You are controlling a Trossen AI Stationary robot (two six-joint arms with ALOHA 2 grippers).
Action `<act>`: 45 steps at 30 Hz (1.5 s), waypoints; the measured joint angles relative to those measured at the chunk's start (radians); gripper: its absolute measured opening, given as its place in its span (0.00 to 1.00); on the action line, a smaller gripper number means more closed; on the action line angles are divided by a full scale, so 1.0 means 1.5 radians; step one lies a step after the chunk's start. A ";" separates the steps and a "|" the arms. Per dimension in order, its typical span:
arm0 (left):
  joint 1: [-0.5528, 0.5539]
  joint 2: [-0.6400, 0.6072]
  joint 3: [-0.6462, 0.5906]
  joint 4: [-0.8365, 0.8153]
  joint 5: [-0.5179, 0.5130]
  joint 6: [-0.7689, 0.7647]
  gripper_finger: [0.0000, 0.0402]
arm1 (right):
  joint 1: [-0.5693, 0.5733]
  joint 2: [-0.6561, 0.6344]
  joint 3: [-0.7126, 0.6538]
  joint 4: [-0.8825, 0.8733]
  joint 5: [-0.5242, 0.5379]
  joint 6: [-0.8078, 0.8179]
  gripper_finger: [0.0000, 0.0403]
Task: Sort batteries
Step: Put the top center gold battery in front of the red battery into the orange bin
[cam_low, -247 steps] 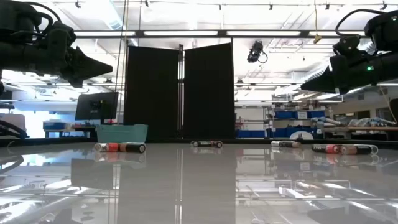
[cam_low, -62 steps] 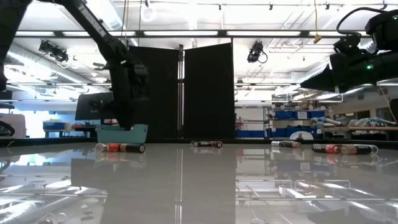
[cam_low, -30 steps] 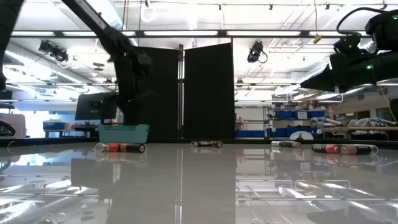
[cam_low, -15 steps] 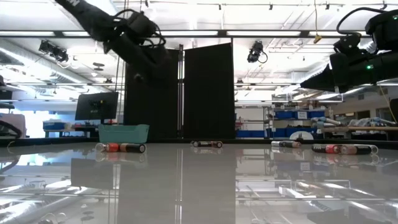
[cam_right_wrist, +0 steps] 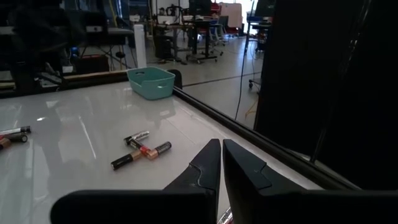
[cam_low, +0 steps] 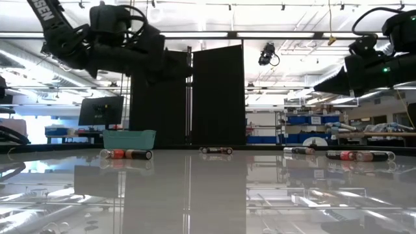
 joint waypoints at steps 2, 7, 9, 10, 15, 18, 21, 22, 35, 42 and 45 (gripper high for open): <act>0.000 0.000 -0.005 -0.006 0.004 -0.002 0.32 | 0.000 0.000 0.000 0.004 0.000 0.000 0.07; 0.000 0.000 -0.006 -0.008 0.035 0.018 0.32 | 0.000 0.000 0.000 0.010 0.000 0.000 0.07; 0.000 0.000 -0.006 -0.003 0.038 0.019 0.32 | 0.000 0.000 0.000 0.011 0.000 0.000 0.07; 0.001 0.000 -0.006 -0.003 0.038 0.019 0.32 | 0.000 0.000 0.000 0.010 0.000 0.000 0.07; 0.001 0.000 -0.006 -0.007 0.038 0.033 0.32 | 0.000 0.000 0.000 0.017 0.000 0.000 0.07; 0.001 0.000 -0.006 -0.007 0.038 0.042 0.33 | 0.000 0.000 0.000 0.038 0.000 0.000 0.07; 0.001 0.000 -0.006 -0.012 0.038 0.043 0.33 | 0.000 0.000 0.000 0.071 0.000 0.020 0.07; 0.001 0.000 -0.006 -0.015 0.038 0.043 0.33 | 0.000 0.000 0.000 0.082 0.000 0.039 0.07; 0.001 0.000 -0.005 -0.058 0.037 0.067 0.33 | 0.008 0.082 0.000 0.197 -0.084 0.131 0.02; 0.001 0.000 -0.006 -0.062 0.040 0.067 0.33 | 0.039 0.201 0.043 0.226 -0.082 0.156 0.04; 0.001 0.000 -0.005 -0.059 0.040 0.067 0.33 | 0.067 0.253 0.078 0.226 -0.078 0.158 0.04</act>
